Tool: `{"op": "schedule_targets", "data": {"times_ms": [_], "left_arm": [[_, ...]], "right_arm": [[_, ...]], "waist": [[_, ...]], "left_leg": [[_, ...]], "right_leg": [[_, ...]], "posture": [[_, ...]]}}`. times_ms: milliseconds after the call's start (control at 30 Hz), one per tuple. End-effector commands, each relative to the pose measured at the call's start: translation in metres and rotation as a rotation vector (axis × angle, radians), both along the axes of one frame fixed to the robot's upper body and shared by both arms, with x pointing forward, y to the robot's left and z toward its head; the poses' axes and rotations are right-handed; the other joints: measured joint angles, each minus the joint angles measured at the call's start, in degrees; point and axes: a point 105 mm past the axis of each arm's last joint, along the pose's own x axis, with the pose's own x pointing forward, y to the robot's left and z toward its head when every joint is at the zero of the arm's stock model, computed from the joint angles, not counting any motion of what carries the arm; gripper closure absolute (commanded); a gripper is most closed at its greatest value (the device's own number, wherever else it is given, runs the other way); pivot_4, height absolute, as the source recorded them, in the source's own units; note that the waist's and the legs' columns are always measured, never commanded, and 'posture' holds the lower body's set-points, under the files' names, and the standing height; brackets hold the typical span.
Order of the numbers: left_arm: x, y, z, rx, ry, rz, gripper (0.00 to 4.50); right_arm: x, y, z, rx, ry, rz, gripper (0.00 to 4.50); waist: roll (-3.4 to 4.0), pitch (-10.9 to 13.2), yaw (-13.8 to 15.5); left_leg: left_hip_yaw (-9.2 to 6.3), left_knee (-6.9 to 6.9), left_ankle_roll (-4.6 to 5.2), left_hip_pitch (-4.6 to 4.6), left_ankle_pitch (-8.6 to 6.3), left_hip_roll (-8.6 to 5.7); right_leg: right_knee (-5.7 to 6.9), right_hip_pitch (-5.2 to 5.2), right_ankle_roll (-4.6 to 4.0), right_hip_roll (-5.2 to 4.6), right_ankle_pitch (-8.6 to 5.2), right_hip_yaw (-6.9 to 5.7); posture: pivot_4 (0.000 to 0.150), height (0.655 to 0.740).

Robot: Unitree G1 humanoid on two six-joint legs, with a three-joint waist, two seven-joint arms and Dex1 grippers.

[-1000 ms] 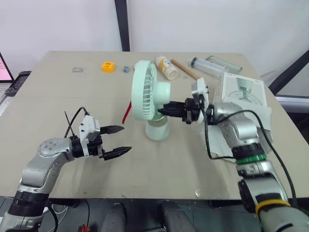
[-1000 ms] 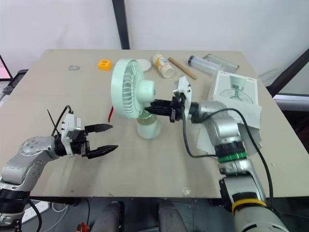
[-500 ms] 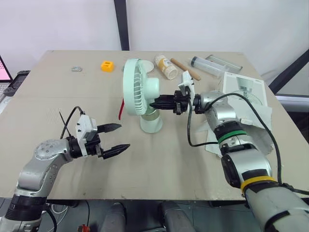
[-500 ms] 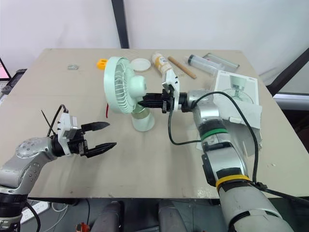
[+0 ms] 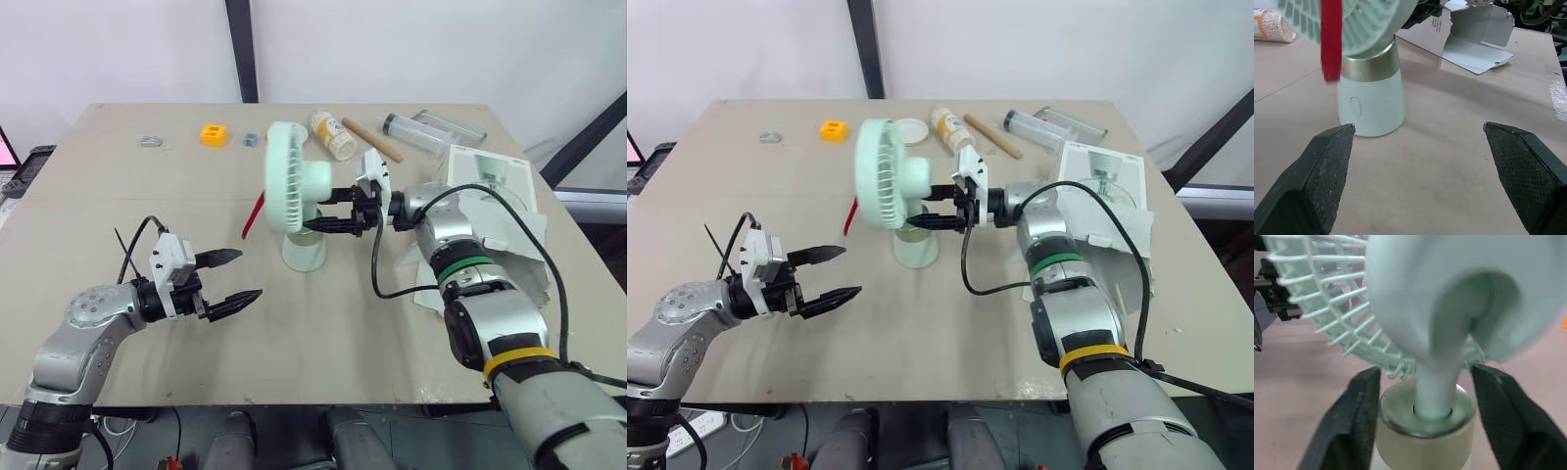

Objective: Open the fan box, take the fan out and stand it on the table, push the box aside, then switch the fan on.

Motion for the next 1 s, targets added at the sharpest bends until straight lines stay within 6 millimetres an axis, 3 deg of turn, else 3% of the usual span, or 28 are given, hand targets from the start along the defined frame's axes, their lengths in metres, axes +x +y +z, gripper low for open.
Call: {"op": "schedule_targets", "data": {"times_ms": [33, 233, 433, 600, 733, 1000], "left_arm": [[0.0, 0.0, 0.009, -0.002, -0.041, 0.002, 0.0], [0.008, 0.007, 0.006, 0.0, -0.029, 0.046, 0.0], [0.014, 0.007, -0.001, 0.001, 0.001, 0.102, 0.0], [0.02, 0.006, -0.017, 0.025, 0.03, 0.184, 0.0], [0.023, 0.004, -0.028, 0.05, 0.038, 0.232, 0.0], [0.028, -0.003, -0.045, 0.082, 0.023, 0.308, 0.0]], "right_arm": [[0.0, -0.012, 0.01, 0.003, -0.067, -0.02, 0.1], [0.001, -0.039, 0.005, -0.03, -0.078, -0.159, 0.1], [-0.029, -0.058, -0.006, -0.002, -0.061, -0.307, 0.1], [-0.068, -0.055, -0.021, 0.092, -0.021, -0.45, 0.1], [-0.084, -0.051, -0.038, 0.12, -0.003, -0.528, 0.1], [-0.09, -0.054, -0.068, 0.172, -0.024, -0.713, 0.1]], "waist": [[0.0, 0.0, 0.0], [0.01, 0.0, 0.0], [0.01, 0.0, 0.2], [0.01, 0.0, 0.2], [-0.01, 0.0, 0.1], [-0.03, 0.0, 0.1]], "left_leg": [[0.0, 0.0, 0.0, 0.0, 0.0, 0.0], [-0.01, 0.01, 0.0, 0.0, 0.0, -0.01], [-0.03, 0.0, 0.0, -0.02, 0.0, -0.02], [-0.06, 0.02, 0.0, 0.02, 0.0, -0.02], [-0.04, 0.02, -0.03, 0.04, 0.02, -0.02], [-0.04, 0.06, -0.06, 0.18, 0.05, -0.02]], "right_leg": [[0.0, 0.01, 0.0, 0.0, 0.0, 0.0], [0.0, 0.01, 0.0, 0.0, 0.0, 0.0], [0.01, 0.01, 0.02, -0.01, -0.01, 0.01], [0.02, 0.06, 0.07, 0.0, -0.04, 0.01], [0.03, 0.05, 0.11, 0.03, -0.04, 0.05], [0.03, 0.18, 0.45, 0.04, -0.21, 0.06]], "posture": [[0.15, 0.74], [0.15, 0.74], [0.15, 0.74], [0.15, 0.74], [0.15, 0.74], [0.15, 0.74]]}}
